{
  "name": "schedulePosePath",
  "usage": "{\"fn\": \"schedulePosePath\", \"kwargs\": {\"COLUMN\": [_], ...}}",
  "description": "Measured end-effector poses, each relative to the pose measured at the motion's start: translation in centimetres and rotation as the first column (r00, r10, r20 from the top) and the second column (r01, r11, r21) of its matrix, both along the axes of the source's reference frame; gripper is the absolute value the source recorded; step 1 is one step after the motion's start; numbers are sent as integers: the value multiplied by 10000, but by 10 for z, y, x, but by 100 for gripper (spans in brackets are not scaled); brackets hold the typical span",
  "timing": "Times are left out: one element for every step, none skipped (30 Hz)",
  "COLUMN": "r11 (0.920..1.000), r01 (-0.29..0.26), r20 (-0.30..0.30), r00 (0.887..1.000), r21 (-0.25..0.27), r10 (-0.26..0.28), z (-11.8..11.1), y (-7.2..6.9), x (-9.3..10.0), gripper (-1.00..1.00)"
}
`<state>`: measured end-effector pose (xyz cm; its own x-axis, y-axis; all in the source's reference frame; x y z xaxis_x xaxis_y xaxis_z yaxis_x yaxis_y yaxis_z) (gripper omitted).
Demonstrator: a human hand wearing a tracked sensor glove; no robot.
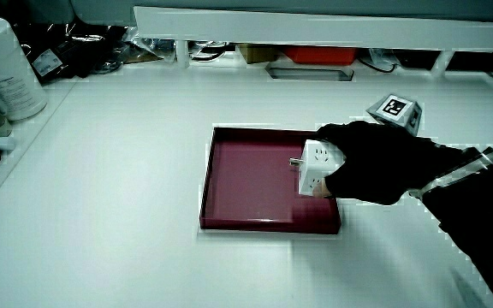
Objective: Pick socket
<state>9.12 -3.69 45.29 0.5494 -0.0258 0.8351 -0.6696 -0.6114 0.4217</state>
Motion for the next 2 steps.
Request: {"fn": "schedulePosePath", "kwargs": {"r11": [10000,9998], "r01": [-77,-156], "r20": [25,118], "r00": [10000,9998], "r21": [-17,-81], "r10": [77,157], "z": [-2,-3], "y": [0,0], "x": [4,8], "gripper": [100,100]}}
